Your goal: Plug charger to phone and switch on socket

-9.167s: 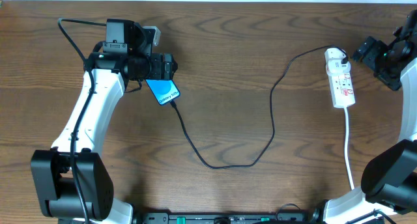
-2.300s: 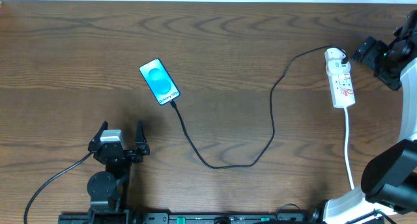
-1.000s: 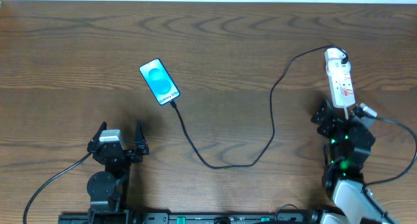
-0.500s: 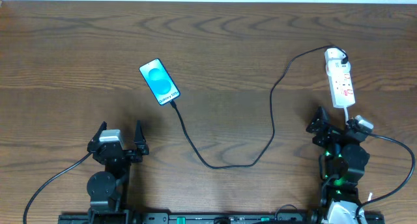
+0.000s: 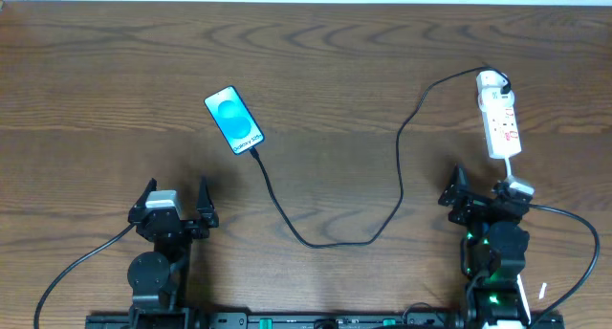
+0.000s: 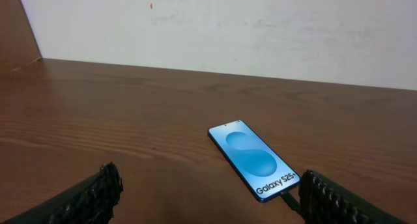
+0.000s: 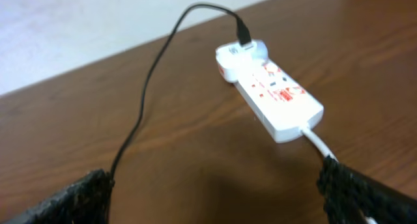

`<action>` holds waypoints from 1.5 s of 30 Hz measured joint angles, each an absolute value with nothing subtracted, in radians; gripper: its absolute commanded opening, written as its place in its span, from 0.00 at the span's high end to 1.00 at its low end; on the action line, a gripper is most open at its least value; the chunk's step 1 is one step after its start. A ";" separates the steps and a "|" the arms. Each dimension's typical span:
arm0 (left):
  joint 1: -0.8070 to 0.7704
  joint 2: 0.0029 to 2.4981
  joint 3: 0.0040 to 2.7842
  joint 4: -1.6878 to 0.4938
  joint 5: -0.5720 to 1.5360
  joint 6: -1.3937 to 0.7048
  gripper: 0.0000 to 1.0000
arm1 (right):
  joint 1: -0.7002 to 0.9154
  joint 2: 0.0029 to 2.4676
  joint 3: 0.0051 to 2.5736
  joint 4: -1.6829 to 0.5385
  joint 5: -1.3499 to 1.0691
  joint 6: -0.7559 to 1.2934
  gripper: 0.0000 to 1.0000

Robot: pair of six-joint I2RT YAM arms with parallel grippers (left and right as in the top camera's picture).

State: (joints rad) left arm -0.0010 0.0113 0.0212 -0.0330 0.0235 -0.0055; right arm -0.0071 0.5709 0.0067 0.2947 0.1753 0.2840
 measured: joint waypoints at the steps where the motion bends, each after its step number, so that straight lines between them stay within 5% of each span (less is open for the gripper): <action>1: -0.001 0.011 0.021 -0.033 0.023 -0.006 0.11 | 0.004 0.542 0.007 0.271 0.185 0.272 0.01; 18: -0.001 0.011 0.021 -0.033 0.023 -0.008 0.11 | 0.037 0.178 0.007 -0.045 0.210 0.091 0.01; 45: -0.001 0.011 0.021 -0.033 0.023 -0.008 0.11 | 0.028 0.014 0.007 -0.069 0.019 -0.098 0.01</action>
